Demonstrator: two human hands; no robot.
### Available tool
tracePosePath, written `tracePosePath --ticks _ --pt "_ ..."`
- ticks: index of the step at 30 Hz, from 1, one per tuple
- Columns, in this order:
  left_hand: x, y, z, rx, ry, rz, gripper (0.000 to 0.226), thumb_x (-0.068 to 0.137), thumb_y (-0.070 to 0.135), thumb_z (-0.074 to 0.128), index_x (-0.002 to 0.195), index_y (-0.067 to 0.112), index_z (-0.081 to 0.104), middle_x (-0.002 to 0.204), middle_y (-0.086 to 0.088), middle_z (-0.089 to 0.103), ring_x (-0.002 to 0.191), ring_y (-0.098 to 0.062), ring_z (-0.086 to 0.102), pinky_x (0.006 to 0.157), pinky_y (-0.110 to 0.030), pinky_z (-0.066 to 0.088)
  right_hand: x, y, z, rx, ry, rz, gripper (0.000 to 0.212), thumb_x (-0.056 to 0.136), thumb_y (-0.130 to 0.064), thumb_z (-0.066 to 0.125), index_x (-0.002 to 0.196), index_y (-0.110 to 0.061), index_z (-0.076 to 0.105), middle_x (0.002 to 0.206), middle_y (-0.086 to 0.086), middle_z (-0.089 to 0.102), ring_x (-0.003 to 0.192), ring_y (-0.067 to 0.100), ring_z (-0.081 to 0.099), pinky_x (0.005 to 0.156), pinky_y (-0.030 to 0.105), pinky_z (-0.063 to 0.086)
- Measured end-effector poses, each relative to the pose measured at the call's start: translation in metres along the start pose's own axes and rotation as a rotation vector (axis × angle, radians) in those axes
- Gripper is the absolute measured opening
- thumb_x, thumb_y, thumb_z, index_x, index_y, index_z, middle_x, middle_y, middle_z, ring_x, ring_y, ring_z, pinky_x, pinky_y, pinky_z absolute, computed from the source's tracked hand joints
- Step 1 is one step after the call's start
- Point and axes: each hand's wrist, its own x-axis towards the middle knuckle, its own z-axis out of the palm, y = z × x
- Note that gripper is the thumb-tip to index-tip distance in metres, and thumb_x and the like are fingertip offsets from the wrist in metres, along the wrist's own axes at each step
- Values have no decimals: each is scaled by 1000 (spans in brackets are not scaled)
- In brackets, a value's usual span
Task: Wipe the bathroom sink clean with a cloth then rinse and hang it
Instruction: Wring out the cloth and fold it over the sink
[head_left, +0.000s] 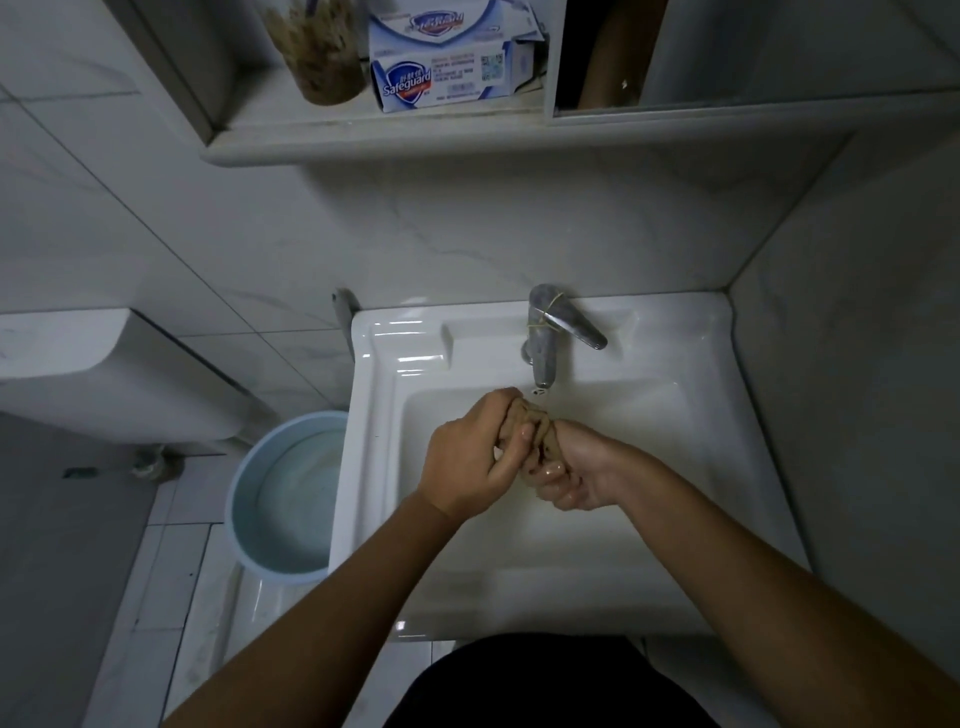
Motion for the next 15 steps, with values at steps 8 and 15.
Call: tracePosePath --ticks 8,15 --pt "13 -6 -14 119 -70 437 36 92 47 48 108 16 59 88 0 66 62 -23 61 50 -29 46 -11 -2 -6 -190 -439 253 37 84 -29 35 47 -25 38 37 -10 29 32 5 16 37 17 6" --pt "13 2 5 232 72 -34 45 99 41 33 61 20 47 50 -5 57 47 -31 56 47 -34 43 6 13 30 -109 226 -75 23 75 -15 32 53 -21 37 46 -3 34 39 10 21 41 16 12"
